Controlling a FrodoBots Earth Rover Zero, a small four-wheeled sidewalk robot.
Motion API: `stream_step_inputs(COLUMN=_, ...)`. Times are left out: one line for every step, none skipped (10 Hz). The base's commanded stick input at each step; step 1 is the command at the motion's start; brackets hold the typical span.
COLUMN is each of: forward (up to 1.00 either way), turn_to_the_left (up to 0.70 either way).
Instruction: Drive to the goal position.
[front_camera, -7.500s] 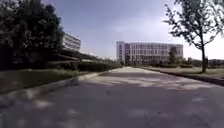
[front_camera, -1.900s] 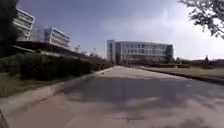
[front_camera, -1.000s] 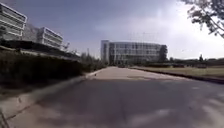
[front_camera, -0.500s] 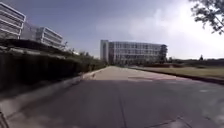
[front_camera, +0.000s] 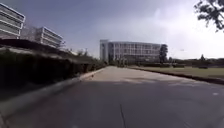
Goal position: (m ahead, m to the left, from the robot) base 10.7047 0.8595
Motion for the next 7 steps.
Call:
stream_step_inputs(forward=0.70, turn_to_the_left=0.00)
stream_step_inputs(forward=0.70, turn_to_the_left=0.00)
stream_step_inputs(forward=0.70, turn_to_the_left=0.00)
stream_step_inputs(forward=0.70, turn_to_the_left=0.00)
stream_step_inputs(forward=0.70, turn_to_the_left=0.00)
stream_step_inputs(forward=0.70, turn_to_the_left=0.00)
stream_step_inputs(forward=0.70, turn_to_the_left=0.00)
